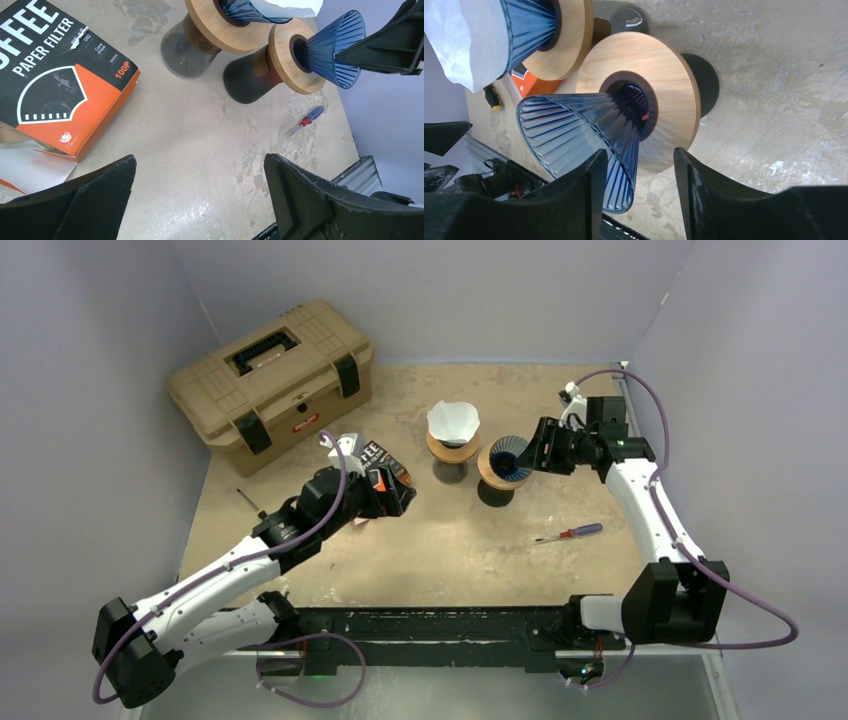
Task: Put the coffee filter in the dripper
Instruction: Place the coffee dripper in the dripper holder.
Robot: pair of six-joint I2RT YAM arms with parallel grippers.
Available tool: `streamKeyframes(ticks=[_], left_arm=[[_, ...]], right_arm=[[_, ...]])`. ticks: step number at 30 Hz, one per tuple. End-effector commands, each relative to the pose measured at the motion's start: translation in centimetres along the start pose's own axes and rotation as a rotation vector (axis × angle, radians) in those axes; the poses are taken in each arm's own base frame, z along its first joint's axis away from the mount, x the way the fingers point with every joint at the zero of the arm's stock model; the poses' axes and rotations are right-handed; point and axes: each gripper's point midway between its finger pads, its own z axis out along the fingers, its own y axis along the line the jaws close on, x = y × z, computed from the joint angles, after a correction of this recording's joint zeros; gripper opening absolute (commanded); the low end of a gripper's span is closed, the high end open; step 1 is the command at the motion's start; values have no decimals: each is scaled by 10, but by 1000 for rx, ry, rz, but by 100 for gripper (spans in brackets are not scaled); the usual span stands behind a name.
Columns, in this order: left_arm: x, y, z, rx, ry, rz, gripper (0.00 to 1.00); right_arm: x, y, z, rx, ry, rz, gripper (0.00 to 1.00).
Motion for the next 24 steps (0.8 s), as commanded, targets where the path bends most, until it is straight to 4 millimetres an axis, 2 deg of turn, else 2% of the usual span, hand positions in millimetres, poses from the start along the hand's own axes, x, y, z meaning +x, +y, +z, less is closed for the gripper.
streamKeyframes(ticks=[1,5,10,16,24], left_arm=[[-9,-8,-1,33,-35,-27,100],[-10,-10,-1,42,-34,-27,99],[-16,-15,-4,64,-54,-29,99],[-17,-15,-4,63,-61,-24,99],[-15,-13,-2,55,-54,-28,99]], right_arm=[[-29,14,-12,-31,-82,-84,58],[-40,17,-12,-37,-107,-106,65],[-54,11,-4,-18,-130,-125,67],[-64,11,0,-17,-144,-124,65],[-72,14,6,-37,-155,-106,57]])
